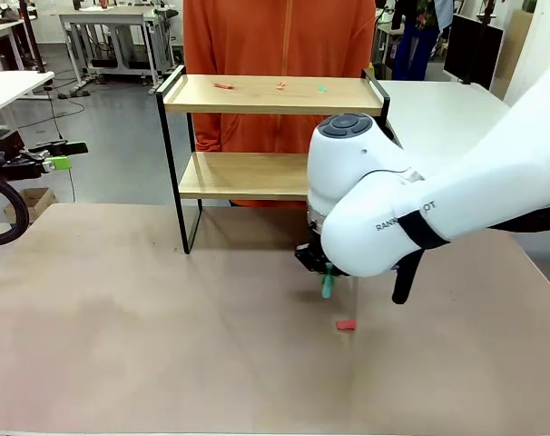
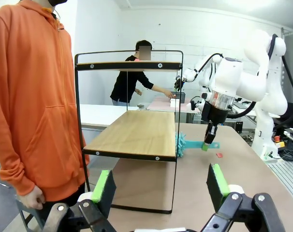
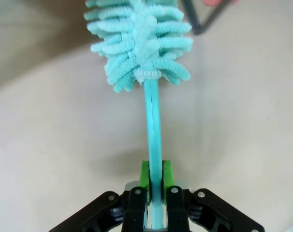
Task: Clean the shelf.
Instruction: Clean the specific section of the Shelf indicated by the human with the Duster.
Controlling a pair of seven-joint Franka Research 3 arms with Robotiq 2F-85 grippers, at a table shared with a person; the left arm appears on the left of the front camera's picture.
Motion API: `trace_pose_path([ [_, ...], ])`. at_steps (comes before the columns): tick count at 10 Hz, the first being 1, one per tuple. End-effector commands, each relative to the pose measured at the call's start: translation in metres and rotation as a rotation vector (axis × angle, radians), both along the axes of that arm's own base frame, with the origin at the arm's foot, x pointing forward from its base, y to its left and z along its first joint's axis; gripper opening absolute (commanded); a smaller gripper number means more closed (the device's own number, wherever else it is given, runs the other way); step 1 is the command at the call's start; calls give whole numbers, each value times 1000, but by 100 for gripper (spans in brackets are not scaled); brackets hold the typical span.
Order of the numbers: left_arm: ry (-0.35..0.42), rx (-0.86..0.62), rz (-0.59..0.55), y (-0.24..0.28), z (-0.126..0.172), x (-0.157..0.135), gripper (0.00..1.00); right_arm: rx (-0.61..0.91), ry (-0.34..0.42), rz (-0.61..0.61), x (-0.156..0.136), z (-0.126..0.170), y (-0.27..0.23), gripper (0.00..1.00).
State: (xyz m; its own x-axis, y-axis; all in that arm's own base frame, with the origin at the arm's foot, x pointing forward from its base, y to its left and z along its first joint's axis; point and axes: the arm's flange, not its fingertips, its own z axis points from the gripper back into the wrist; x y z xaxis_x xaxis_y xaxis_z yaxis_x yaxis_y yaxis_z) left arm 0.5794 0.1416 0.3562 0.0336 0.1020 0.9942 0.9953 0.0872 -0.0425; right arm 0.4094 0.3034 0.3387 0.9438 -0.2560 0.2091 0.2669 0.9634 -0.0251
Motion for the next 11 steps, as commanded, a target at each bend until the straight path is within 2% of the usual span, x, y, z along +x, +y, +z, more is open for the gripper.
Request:
trace_pose_path([
  [1, -6, 10, 2, -1, 3, -3, 100, -34, 4, -28, -15, 15, -25, 13],
  [2, -6, 10, 2, -1, 3, -3, 100, -54, -42, -43, -20, 21, -32, 13],
  [3, -6, 10, 2, -1, 3, -3, 100, -29, -121, -71, -27, 30, -28, 13],
  [4, -6, 10, 2, -1, 3, -3, 100, -30, -10, -29, -9, 11, -23, 13],
  [9, -6, 10, 2, -1, 3, -3, 100, -32, -20, -27, -14, 12, -24, 13],
  [10, -6, 10, 2, -1, 3, -3, 100, -41, -83, 4, -27, 23, -28, 13],
  [11, -6, 10, 2, -1, 3, -3, 100, -15, -92, 78, -38, 30, -37, 13],
])
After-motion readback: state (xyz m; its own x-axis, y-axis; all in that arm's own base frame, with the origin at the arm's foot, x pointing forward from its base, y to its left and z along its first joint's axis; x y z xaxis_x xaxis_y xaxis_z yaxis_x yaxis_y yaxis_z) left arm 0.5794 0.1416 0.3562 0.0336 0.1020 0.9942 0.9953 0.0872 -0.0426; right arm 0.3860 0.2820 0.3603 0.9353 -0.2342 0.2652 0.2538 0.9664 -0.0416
